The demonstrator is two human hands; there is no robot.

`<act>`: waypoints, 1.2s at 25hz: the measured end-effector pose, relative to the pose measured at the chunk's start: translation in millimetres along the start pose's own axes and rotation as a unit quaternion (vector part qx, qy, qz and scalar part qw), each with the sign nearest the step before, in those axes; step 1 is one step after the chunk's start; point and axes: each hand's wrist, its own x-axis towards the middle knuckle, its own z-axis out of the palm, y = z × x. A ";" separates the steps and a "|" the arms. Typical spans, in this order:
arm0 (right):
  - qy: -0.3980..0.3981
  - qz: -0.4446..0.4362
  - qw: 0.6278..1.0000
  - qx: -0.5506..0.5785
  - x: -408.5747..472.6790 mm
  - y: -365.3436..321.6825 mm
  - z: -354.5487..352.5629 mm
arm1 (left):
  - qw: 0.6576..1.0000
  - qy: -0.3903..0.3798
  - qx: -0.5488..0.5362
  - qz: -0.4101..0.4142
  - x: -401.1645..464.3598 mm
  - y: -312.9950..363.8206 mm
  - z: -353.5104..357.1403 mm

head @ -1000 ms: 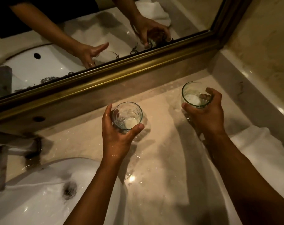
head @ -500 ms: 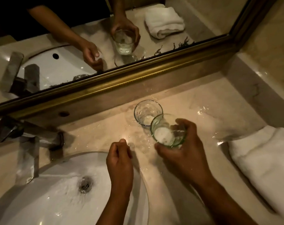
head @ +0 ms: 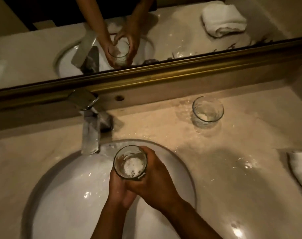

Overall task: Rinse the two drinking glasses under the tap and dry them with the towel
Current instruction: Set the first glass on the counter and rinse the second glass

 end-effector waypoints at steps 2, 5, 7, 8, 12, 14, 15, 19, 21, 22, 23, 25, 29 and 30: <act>-0.029 -0.042 0.996 -0.079 7.2 -4.4 25.5 | 1.000 -0.004 -0.025 0.015 4.3 16.8 -19.3; -0.018 -0.111 0.976 -0.188 12.1 -12.7 43.7 | 0.997 0.003 -0.076 0.010 12.2 36.9 -37.0; -0.004 -0.158 0.965 -0.208 11.0 -20.4 51.9 | 0.997 0.015 -0.075 0.005 17.6 47.1 -50.2; -0.015 -0.175 0.960 -0.218 9.8 -22.6 55.6 | 0.998 0.020 -0.066 0.004 19.3 51.2 -56.0; -0.121 -0.217 0.935 -0.252 17.4 -12.7 64.9 | 0.998 0.050 0.027 0.001 26.4 61.1 -71.1; -0.182 -0.219 0.910 -0.301 29.0 -7.0 66.1 | 0.994 0.055 0.099 0.002 29.1 60.8 -70.1; -0.199 -0.226 0.898 -0.322 34.6 -5.8 68.3 | 0.990 0.062 0.124 0.003 29.9 60.9 -68.7; -0.245 -0.176 0.915 -0.268 42.6 0.2 81.0 | 0.987 0.081 0.135 0.045 38.1 68.9 -65.3; -0.268 -0.091 0.946 -0.158 44.0 1.4 84.6 | 0.984 0.091 0.133 0.071 40.9 73.3 -63.6; -0.259 -0.060 0.959 -0.095 45.5 -0.4 84.8 | 0.984 0.095 0.130 0.076 41.2 73.7 -61.6; -0.243 -0.045 0.968 -0.051 46.5 -2.5 84.2 | 0.984 0.100 0.126 0.074 41.3 73.2 -59.0; -0.226 -0.089 0.967 -0.081 47.1 -4.1 82.1 | 0.986 0.103 0.115 0.055 44.7 71.8 -57.8; -0.197 -0.266 0.883 -0.333 53.9 -3.0 77.4 | 0.989 0.044 0.136 -0.042 44.7 80.1 -63.1; -0.190 -0.278 0.879 -0.338 54.4 -5.8 74.5 | 0.985 0.041 0.153 -0.068 43.7 82.4 -65.0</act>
